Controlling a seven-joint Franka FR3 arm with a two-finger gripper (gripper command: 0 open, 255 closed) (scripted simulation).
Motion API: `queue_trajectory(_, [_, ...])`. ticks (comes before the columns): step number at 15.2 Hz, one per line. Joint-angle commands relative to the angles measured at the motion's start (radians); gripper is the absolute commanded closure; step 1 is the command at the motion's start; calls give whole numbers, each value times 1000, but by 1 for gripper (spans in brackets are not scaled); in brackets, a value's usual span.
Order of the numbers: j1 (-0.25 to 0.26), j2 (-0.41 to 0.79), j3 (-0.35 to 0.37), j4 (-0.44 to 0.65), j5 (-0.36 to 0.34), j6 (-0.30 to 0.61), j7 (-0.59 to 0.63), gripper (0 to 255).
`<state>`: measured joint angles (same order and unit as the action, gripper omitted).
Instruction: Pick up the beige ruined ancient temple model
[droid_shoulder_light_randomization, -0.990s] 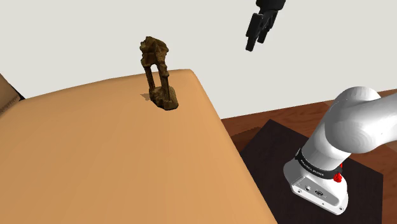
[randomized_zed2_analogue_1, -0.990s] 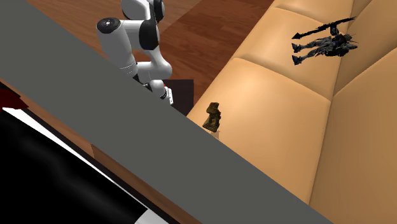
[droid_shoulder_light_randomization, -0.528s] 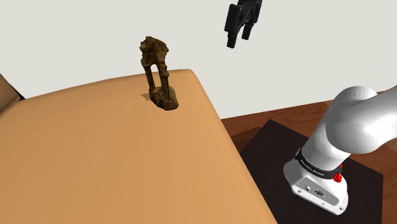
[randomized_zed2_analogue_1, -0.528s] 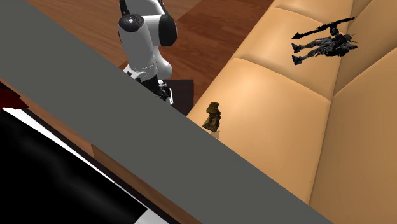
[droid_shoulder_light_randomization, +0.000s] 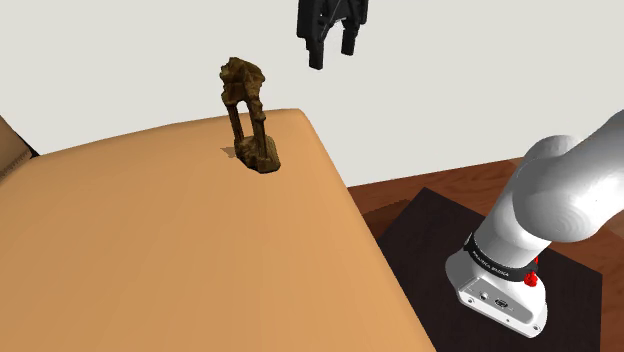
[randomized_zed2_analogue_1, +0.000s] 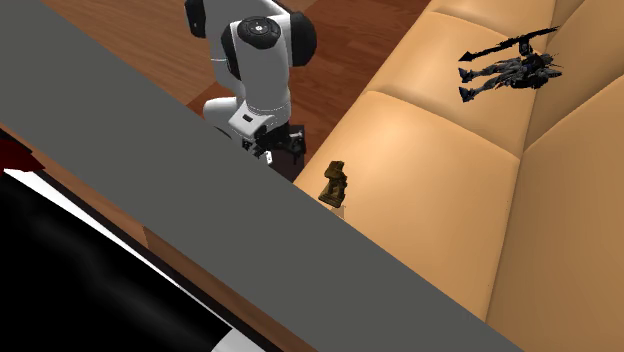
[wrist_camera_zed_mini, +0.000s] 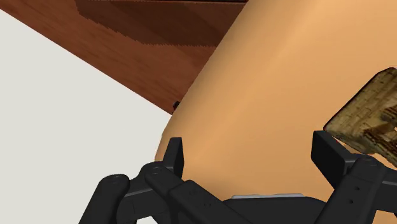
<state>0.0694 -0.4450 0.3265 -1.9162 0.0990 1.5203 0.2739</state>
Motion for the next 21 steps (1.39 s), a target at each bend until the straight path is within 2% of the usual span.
queue_trajectory(1, [6, 59, 43, 74, 2, -25, 55, 0])
queue_trajectory(6, [23, 249, 150, 302, -30, -97, 194, 0])
queue_trajectory(10, [66, 441, 238, 532, -100, -176, 323, 0])
queue_trajectory(11, [76, 463, 244, 558, -110, -186, 337, 0])
queue_trajectory(18, [64, 403, 229, 388, -79, -67, 313, 0])
queue_trajectory(20, [64, 403, 228, 388, -79, -67, 313, 0])
queue_trajectory(21, [66, 406, 230, 391, -80, -67, 316, 255])
